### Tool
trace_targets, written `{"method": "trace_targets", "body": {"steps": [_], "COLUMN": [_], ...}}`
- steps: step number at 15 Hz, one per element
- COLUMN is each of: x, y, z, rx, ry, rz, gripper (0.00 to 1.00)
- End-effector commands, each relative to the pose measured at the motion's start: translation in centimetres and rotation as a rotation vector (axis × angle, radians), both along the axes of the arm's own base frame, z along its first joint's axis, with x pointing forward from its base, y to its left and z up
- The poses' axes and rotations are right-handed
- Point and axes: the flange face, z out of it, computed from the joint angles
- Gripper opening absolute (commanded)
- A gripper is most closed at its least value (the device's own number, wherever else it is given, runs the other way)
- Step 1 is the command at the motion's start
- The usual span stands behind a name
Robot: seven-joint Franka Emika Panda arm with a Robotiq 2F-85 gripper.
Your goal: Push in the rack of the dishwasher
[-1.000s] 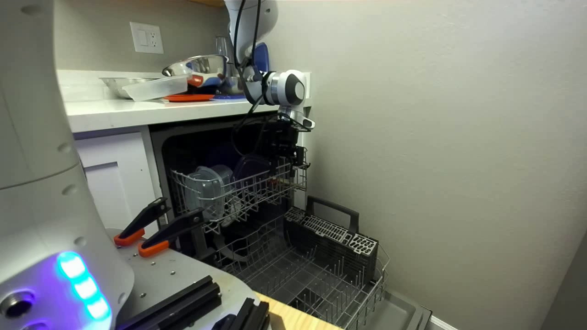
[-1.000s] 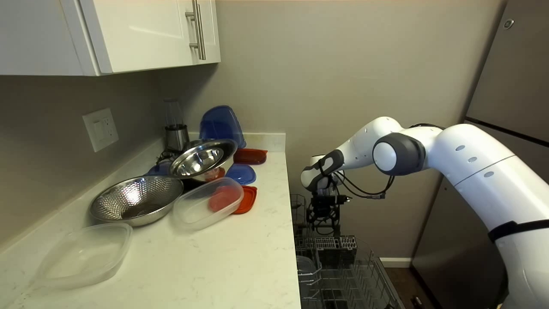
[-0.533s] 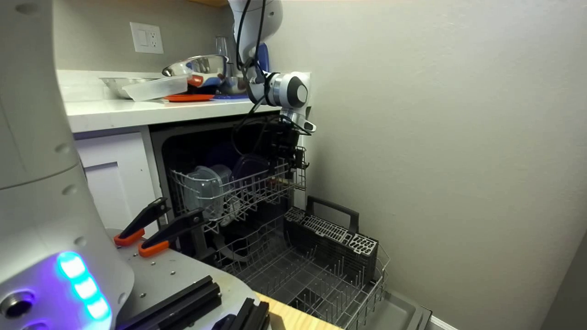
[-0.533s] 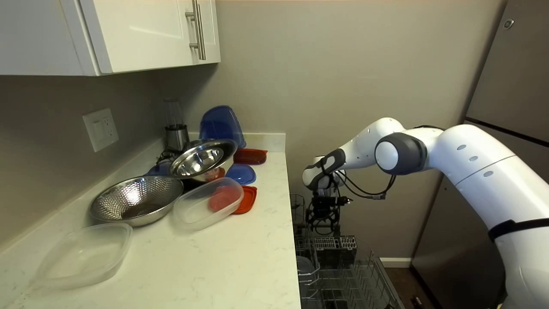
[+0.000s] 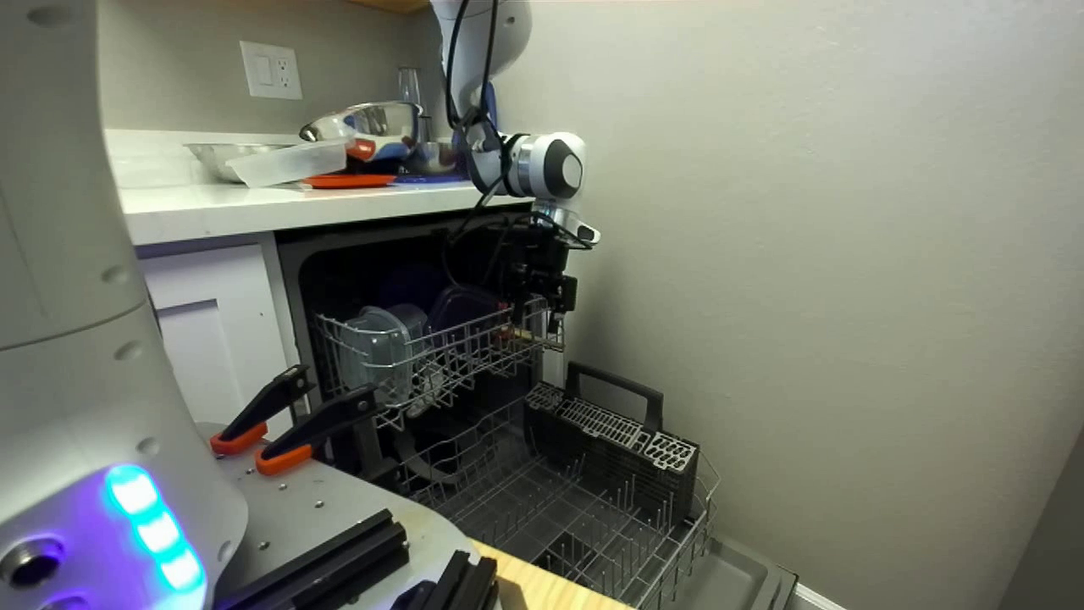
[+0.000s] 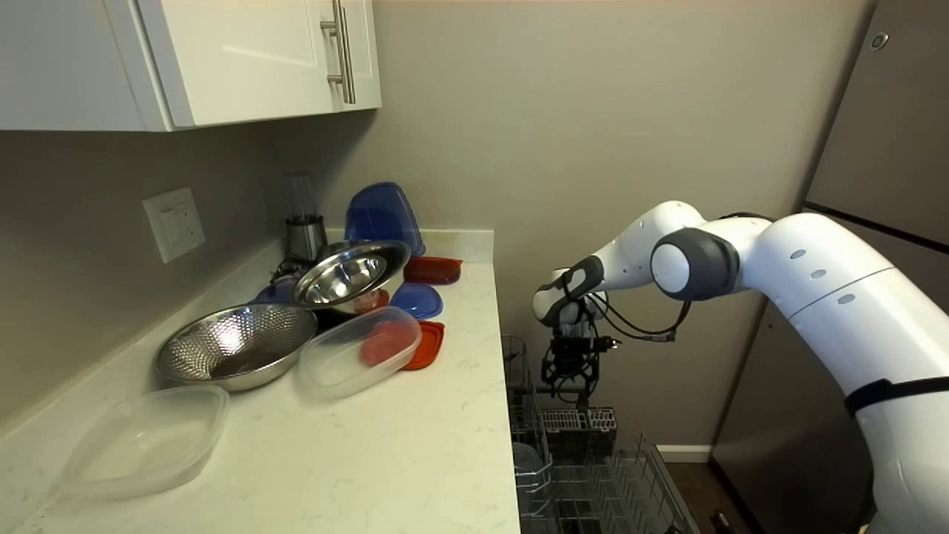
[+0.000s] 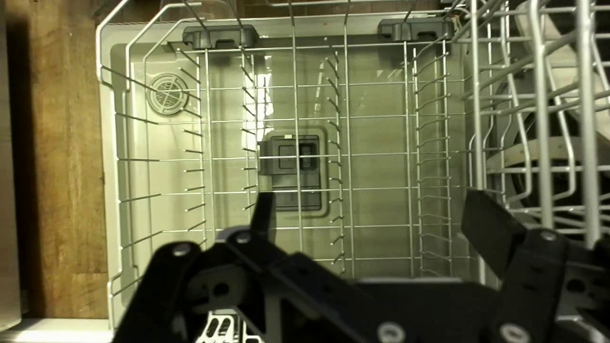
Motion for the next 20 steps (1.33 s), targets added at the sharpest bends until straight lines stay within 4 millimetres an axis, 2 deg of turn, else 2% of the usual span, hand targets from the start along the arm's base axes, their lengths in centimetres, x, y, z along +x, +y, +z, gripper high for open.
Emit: {"method": "trace_targets", "body": {"steps": [1, 5, 11, 15, 18, 19, 20], "x": [-1.4, -2.3, -3.7, -4.3, -4.4, -3.3, -3.4], "y": [-4.3, -6.9, -9.0, -9.6, -9.7, -9.5, -9.5], "z": [3.0, 5.7, 9.8, 10.7, 10.7, 10.1, 10.0], "rx": [-0.003, -0.014, 0.018, 0.034, 0.046, 0.007, 0.009], "ry": [0.001, -0.022, -0.114, -0.151, -0.161, -0.136, -0.138], "rz": [-0.019, -0.036, -0.070, -0.076, -0.075, -0.086, -0.084], "gripper": [1.00, 1.00, 1.00, 1.00, 1.00, 1.00, 1.00]}}
